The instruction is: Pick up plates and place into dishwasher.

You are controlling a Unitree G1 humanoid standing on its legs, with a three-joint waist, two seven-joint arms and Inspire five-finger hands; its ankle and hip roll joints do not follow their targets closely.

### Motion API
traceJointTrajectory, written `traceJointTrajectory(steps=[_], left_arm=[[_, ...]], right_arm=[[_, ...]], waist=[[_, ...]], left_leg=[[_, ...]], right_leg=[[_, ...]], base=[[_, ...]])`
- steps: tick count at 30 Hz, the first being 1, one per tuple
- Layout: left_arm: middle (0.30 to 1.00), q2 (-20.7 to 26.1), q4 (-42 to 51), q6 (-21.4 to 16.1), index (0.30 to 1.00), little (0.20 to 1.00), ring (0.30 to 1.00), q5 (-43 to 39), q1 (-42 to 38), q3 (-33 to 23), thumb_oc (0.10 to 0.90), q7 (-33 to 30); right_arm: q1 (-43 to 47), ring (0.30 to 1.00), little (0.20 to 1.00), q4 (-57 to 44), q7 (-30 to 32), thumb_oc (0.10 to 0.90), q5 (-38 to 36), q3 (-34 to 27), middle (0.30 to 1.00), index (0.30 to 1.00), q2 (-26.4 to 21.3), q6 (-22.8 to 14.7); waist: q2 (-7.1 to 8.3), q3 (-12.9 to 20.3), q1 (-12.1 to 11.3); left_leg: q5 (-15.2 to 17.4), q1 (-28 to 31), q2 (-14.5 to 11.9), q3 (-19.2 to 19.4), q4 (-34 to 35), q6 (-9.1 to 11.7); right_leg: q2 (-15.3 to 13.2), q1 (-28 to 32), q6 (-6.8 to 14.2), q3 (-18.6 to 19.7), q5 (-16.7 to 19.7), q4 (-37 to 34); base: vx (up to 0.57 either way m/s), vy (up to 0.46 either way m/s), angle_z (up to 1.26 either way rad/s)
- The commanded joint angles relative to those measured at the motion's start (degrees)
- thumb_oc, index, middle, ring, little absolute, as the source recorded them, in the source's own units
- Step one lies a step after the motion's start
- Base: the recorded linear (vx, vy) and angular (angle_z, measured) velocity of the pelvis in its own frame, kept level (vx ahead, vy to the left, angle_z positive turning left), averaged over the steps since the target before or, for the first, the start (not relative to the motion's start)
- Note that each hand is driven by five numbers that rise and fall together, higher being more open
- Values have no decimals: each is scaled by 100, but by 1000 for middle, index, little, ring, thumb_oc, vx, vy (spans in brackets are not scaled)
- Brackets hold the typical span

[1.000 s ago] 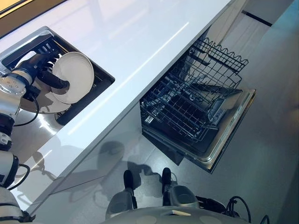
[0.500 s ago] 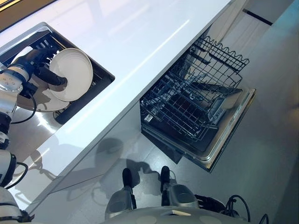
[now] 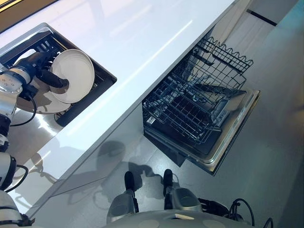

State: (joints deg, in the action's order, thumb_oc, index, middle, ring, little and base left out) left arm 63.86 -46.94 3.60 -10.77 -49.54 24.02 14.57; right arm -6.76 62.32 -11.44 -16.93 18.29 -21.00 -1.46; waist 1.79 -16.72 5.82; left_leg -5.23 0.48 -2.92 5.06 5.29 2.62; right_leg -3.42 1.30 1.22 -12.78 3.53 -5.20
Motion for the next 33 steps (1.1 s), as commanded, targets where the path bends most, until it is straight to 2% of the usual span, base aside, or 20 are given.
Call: traceJointTrajectory(steps=[1, 14, 18, 24, 26, 28, 33], left_arm=[[300, 202, -376, -295, 300, 200, 300, -1, -982, -203, 100, -19], [302, 230, -431, -351, 302, 203, 302, -2, -977, -238, 103, -59], [375, 229, -411, -357, 375, 288, 375, -51, -970, -266, 188, -96], [359, 268, -359, -384, 359, 269, 359, -195, -988, -283, 169, -142], [300, 320, -307, -476, 300, 200, 300, -225, -982, -290, 100, -247], [300, 335, -273, -501, 300, 200, 300, -245, -1000, -281, 100, -346], [300, 468, 174, -452, 300, 200, 300, -451, -1046, -240, 100, -855]], right_arm=[[129, 900, 900, -351, 52, 800, -325, -318, 900, 900, 10, -363], [50, 900, 900, -308, 57, 800, -265, -362, 900, 900, 16, -363], [42, 900, 900, -305, 92, 800, -266, -358, 900, 900, 29, -345], [23, 900, 900, -319, 114, 800, -192, -381, 900, 900, -4, -432], [17, 900, 900, -427, 298, 800, -368, -425, 900, 900, -55, -488], [13, 900, 900, -466, 369, 800, -566, -487, 900, 900, -84, -523], [79, 900, 900, -689, 862, 800, -1405, -1230, 900, 900, -398, -714]], waist=[[-120, 187, 86], [-149, 325, 104], [-176, 411, 97], [-218, 541, 103], [-241, 622, 106], [-249, 655, 111], [-300, 816, 136]], left_leg=[[393, 132, 339, 477, -51, -287], [406, 209, 352, 471, -35, -255], [421, 245, 366, 448, -29, -239], [447, 309, 390, 427, -29, -208], [461, 346, 392, 430, -29, -186], [467, 365, 392, 426, -29, -178], [528, 477, 409, 392, -29, -152]], right_leg=[[-193, -314, 799, 391, 254, 356], [-182, -197, 773, 393, 228, 285], [-178, -133, 756, 399, 202, 249], [-177, -30, 737, 401, 171, 199], [-177, 34, 730, 396, 157, 169], [-175, 63, 728, 398, 150, 158], [-138, 191, 681, 438, 91, 142]], base=[[0, 0, 0], [0, 0, 0], [0, 0, 0], [0, 0, 0], [3, -18, 1], [3, -16, 0], [-14, -37, 1]])
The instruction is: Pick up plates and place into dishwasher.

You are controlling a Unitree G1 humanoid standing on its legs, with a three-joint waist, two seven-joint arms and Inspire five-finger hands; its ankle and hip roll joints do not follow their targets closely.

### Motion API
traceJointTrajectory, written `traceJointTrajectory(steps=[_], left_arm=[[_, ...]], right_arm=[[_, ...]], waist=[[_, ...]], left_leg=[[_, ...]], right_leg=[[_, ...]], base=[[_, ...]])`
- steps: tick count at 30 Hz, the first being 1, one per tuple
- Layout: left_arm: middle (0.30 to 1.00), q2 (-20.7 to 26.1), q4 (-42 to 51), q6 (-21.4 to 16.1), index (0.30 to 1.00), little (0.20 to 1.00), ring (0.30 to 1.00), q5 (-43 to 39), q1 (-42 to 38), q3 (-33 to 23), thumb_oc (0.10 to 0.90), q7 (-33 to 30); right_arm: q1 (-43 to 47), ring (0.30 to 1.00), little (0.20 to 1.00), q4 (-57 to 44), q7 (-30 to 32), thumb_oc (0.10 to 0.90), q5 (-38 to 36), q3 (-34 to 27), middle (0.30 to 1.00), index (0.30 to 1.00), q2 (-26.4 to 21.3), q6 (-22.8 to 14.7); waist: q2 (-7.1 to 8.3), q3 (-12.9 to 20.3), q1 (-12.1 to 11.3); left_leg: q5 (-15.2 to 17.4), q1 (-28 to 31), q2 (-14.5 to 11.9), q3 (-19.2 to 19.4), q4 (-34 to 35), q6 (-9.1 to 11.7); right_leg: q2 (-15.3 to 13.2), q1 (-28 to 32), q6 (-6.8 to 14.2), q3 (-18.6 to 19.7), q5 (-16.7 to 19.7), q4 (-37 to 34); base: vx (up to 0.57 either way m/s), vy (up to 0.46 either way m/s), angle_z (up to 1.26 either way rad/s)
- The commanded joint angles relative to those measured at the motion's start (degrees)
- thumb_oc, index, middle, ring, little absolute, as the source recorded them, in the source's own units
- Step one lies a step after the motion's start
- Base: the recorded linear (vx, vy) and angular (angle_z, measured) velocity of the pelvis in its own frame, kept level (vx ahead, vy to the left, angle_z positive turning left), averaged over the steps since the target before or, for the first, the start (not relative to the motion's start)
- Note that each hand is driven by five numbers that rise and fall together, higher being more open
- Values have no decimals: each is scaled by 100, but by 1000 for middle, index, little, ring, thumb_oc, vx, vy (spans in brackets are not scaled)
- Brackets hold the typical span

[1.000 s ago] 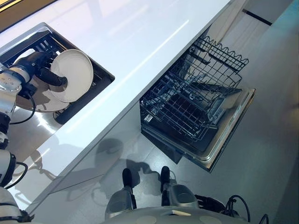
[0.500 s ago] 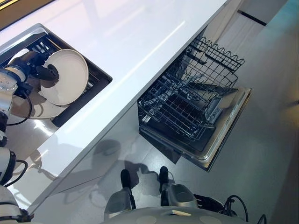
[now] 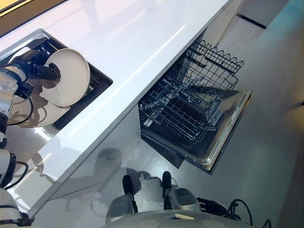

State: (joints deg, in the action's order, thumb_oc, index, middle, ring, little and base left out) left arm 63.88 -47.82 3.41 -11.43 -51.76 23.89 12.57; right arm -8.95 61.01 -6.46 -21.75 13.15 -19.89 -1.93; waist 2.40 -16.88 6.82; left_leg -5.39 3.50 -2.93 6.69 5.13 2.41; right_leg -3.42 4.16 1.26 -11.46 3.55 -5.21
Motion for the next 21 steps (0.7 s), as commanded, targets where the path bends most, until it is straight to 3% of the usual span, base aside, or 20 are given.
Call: traceJointTrajectory(steps=[1, 4, 12, 17, 21], left_arm=[[300, 476, 380, -400, 300, 200, 300, -408, -812, -229, 100, -742], [300, 517, 625, -430, 300, 200, 300, -389, -888, -170, 100, -1072], [300, 541, 1120, -665, 300, 200, 300, -190, -863, -244, 100, -1937], [300, 505, 1305, -877, 300, 200, 300, -10, -704, -425, 100, -2384], [300, 430, 1600, -1198, 300, 200, 300, 182, -301, -842, 100, -2876]], right_arm=[[315, 900, 900, -639, 544, 800, -967, -846, 900, 900, -568, -750], [418, 900, 900, -1046, 1424, 800, -597, -1079, 900, 900, -763, -1052], [568, 900, 900, -2679, 2575, 800, -748, -1616, 900, 900, -1186, -1209], [769, 900, 900, -3675, 2428, 800, -941, -1955, 900, 900, -1461, -1091], [915, 900, 900, -4726, 2594, 800, -548, -2208, 900, 900, -1740, -1069]], waist=[[-365, 852, 40], [-404, 922, 60], [-458, 1083, 131], [-471, 1166, 146], [-460, 1233, 173]], left_leg=[[557, 195, 414, 218, -13, -133], [586, 252, 425, 189, -13, -133], [621, 320, 440, 153, -13, -117], [630, 354, 437, 124, -13, -110], [635, 373, 432, 129, -13, -107]], right_leg=[[-129, -79, 666, 321, 73, 149], [-109, -23, 634, 361, 42, 147], [-53, 82, 557, 441, -27, 117], [-30, 129, 518, 450, -76, 117], [-11, 153, 488, 454, -104, 109]], base=[[-21, -32, -3], [-25, -27, -4], [-9, -5, -3], [0, 0, 0], [-11, 0, -5]])
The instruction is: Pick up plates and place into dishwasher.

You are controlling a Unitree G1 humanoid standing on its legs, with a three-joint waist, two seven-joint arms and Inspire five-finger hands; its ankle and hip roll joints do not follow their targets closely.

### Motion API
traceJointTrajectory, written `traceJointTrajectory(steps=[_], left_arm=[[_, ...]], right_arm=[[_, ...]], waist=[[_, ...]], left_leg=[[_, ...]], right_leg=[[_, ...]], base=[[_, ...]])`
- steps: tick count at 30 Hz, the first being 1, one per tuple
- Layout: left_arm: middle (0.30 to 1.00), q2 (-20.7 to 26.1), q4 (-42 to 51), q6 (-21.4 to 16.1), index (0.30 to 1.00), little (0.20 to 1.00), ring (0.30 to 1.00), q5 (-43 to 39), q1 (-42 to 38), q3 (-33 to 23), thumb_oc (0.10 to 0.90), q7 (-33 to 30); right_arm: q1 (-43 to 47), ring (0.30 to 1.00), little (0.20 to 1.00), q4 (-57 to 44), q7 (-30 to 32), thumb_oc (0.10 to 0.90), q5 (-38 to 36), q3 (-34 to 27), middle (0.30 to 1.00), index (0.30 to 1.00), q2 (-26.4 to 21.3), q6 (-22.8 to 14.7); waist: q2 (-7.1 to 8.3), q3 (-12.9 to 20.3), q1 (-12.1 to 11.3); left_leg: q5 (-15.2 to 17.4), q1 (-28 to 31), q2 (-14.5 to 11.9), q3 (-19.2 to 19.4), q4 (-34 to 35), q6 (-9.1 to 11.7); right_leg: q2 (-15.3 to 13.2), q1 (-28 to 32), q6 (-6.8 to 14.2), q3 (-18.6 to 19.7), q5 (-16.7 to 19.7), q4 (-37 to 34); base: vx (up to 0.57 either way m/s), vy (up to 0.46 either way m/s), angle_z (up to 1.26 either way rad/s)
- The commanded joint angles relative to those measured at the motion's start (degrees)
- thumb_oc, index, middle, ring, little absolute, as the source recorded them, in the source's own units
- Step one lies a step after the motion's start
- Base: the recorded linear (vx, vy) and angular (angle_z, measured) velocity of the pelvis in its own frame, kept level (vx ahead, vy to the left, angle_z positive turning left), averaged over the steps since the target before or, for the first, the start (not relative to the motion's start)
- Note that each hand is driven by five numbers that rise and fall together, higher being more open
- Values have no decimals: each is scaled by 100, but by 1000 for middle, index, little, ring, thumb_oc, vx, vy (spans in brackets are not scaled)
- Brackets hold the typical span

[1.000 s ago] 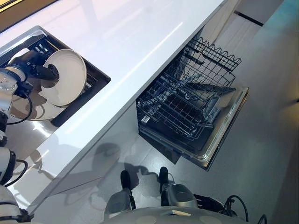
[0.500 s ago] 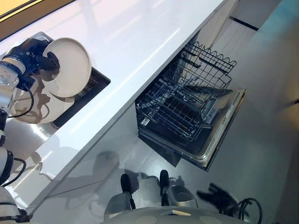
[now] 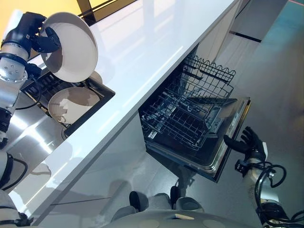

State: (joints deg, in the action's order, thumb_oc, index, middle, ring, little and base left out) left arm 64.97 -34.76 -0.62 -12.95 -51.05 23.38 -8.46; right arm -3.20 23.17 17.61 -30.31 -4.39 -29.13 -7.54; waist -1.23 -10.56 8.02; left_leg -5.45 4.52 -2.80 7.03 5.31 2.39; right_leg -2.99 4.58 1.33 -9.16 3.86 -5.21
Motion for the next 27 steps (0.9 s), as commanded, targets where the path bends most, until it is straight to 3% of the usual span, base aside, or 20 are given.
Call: traceJointTrajectory(steps=[1, 7, 12, 19, 27], left_arm=[[300, 315, 375, -831, 300, 200, 300, 328, -292, -875, 100, -854], [300, 130, 1005, -1043, 300, 200, 300, 464, 53, -1282, 100, -1072], [300, -139, 1563, -1393, 300, 200, 300, 489, 223, -1417, 100, -1040], [300, -787, 2324, -1749, 300, 200, 300, 589, 419, -1316, 100, -1246], [300, -1659, 2793, -1927, 300, 200, 300, 1771, 396, -902, 100, -1834]], right_arm=[[369, 900, 900, -1074, 260, 800, 403, -482, 900, 900, -857, -593], [654, 900, 900, -1934, -101, 800, 201, -702, 900, 900, -1108, -757], [820, 900, 900, -2614, -1034, 800, -311, -656, 900, 900, -1126, -777], [1376, 900, 900, -3274, -1707, 800, -602, -68, 900, 900, -891, -378], [2123, 900, 900, -3727, -1906, 800, -781, 628, 900, 900, -518, 113]], waist=[[-101, 615, 56], [-90, 660, 85], [-68, 719, 106], [-35, 790, 87], [47, 849, 98]], left_leg=[[643, 274, 417, 102, -31, -103], [643, 293, 417, 140, -31, -103], [631, 287, 405, 201, -31, -104], [616, 297, 378, 255, -31, -108], [605, 316, 349, 285, -31, -120]], right_leg=[[-52, 112, 477, 224, -137, 109], [-37, 125, 463, 241, -142, 110], [-27, 120, 457, 256, -125, 94], [-7, 119, 431, 271, -99, 79], [9, 124, 409, 314, -74, 69]], base=[[-12, 3, -9], [-16, 3, -7], [-26, -12, -7], [-23, -15, -7], [-13, -10, -6]])
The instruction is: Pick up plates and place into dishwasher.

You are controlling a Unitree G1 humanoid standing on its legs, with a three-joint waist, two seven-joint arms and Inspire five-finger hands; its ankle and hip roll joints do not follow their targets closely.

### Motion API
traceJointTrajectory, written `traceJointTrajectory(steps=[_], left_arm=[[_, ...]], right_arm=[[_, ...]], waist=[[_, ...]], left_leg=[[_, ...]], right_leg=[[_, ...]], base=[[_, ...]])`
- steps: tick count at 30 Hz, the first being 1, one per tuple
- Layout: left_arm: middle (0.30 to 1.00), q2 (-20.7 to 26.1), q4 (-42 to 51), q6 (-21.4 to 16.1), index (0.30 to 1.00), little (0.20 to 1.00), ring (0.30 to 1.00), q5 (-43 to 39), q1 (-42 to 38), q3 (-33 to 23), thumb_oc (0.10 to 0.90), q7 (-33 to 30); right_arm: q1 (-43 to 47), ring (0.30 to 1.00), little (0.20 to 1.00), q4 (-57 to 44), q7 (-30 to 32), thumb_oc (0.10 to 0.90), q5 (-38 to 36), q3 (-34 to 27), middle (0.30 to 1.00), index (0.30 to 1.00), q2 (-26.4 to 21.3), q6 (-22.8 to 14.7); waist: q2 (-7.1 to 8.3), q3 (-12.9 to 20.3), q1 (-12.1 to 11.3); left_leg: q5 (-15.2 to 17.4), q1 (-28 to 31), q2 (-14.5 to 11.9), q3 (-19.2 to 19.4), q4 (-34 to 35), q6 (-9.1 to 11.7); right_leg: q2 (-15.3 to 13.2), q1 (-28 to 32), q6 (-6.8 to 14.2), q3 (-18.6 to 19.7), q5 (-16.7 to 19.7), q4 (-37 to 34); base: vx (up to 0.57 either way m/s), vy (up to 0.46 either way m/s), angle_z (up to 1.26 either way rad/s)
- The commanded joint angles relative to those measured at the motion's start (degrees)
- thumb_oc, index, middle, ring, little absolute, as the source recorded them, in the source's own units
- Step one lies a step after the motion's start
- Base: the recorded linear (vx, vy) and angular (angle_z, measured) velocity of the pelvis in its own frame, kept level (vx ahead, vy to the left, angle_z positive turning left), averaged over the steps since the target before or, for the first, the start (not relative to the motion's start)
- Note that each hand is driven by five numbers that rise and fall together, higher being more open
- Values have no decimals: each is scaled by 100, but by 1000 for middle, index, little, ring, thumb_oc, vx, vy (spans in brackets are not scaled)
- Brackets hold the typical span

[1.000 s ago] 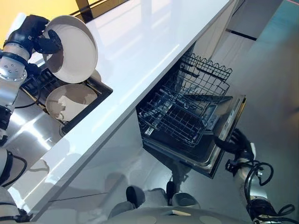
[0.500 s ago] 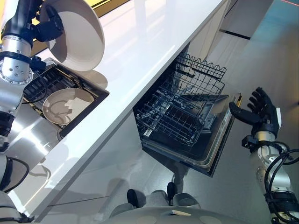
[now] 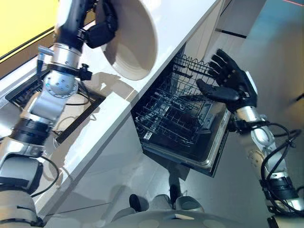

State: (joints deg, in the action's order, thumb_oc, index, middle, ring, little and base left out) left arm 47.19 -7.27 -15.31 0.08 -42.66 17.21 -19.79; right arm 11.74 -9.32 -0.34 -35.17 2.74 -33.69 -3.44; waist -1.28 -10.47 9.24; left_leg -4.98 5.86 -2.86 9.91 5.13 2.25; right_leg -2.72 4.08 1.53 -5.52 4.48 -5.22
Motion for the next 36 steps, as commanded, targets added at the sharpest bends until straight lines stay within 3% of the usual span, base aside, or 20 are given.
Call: traceJointTrajectory(steps=[1, 9, 19, 23, 36], left_arm=[[300, 73, 73, -475, 300, 200, 300, 660, -459, -232, 100, -772], [300, -24, 197, -655, 300, 200, 300, 1670, -900, 256, 100, -1732], [300, -26, 44, -786, 300, 200, 300, 2088, -1070, 275, 100, -2911], [300, -40, -92, -790, 300, 200, 300, 2097, -1084, 249, 100, -3127], [300, -453, -901, -892, 300, 200, 300, 2290, -1063, 662, 100, -3465]], right_arm=[[661, 900, 900, -506, -138, 800, -340, -23, 900, 900, -21, -241], [699, 900, 900, -701, -289, 800, -721, 227, 900, 900, 112, 130], [482, 900, 900, -796, -590, 800, -935, 187, 900, 900, 91, 412], [409, 900, 900, -825, -709, 800, -1121, 175, 900, 900, 53, 550], [478, 900, 900, -940, -821, 800, -1732, 288, 900, 900, 323, 470]], waist=[[61, 846, -19], [102, 915, 129], [112, 972, 312], [116, 1000, 368], [133, 1012, 534]], left_leg=[[554, 186, 347, 12, -13, -104], [552, 215, 306, 156, -13, -88], [546, 240, 261, 319, -13, -59], [540, 248, 237, 364, -13, -45], [541, 290, 207, 499, -13, -70]], right_leg=[[-19, 175, 392, -45, -132, 70], [-1, 126, 423, 42, -78, 72], [33, 58, 431, 183, -33, 67], [46, 43, 432, 213, -27, 63], [99, 13, 407, 329, -18, 82]], base=[[-11, -18, -6], [-6, -17, -7], [14, -7, -10], [30, -8, -14], [10, -4, -7]])
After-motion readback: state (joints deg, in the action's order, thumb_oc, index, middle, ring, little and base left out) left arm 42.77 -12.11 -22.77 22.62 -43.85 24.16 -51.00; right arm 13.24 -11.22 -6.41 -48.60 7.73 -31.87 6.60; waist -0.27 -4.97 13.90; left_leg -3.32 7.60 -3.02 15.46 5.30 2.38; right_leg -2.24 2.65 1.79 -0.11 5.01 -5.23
